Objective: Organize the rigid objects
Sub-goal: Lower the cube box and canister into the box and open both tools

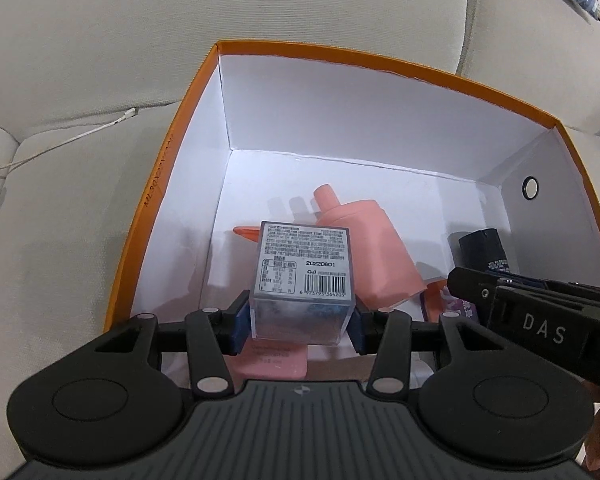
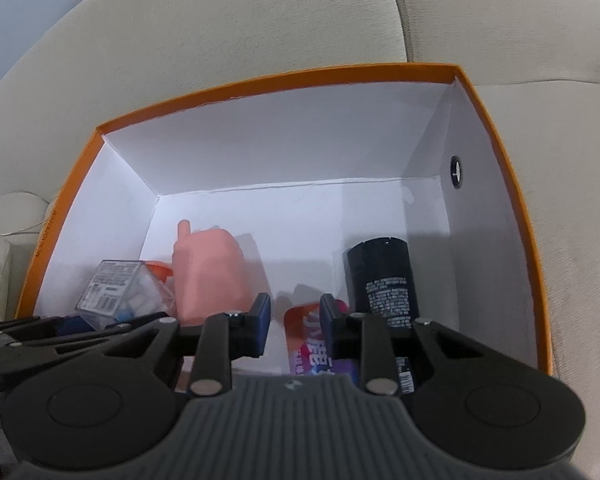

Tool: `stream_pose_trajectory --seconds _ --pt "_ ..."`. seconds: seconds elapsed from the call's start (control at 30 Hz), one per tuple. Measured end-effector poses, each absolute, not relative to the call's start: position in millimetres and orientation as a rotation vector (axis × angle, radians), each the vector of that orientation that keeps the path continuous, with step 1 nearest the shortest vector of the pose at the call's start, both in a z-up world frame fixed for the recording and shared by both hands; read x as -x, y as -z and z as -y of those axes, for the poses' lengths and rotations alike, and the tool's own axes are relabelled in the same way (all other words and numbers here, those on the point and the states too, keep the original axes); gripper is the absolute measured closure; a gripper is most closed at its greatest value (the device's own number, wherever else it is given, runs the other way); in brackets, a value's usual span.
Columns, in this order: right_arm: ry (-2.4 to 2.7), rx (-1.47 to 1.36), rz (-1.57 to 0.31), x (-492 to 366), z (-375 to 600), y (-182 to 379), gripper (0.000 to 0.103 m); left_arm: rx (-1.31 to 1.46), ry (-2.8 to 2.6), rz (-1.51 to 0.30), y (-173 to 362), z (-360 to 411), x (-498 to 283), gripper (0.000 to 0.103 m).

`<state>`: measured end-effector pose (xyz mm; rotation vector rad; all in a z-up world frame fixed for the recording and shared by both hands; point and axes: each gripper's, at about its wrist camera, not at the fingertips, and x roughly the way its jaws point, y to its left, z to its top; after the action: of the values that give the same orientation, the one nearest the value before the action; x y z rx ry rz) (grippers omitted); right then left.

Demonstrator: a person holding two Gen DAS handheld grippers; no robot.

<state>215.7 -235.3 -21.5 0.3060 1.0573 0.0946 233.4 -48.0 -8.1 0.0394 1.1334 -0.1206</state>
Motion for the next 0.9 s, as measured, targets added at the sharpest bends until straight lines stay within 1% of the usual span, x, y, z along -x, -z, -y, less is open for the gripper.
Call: stream_pose_trajectory --seconds 0.13,0.23,0.3,0.9 --pt "-0.1 -0.302 -1.048 -214.1 235.3 15.7 0.073 -0.046 0.121 -1.129 8.2 49.0 -232.8 0.046" --pt "-0.102 -0.302 -1.041 -211.7 236.4 11.5 0.072 -0.051 0.121 -1.124 7.7 50.8 -231.1 0.041" --pt "-0.102 -0.298 -1.038 -210.1 236.6 9.6 0.072 -0.052 0.123 -1.115 5.9 51.9 -229.8 0.035" --pt "-0.101 -0.271 -0.983 -193.7 236.7 -12.2 0.065 -0.062 0.133 -1.036 -19.0 55.4 -215.1 0.034"
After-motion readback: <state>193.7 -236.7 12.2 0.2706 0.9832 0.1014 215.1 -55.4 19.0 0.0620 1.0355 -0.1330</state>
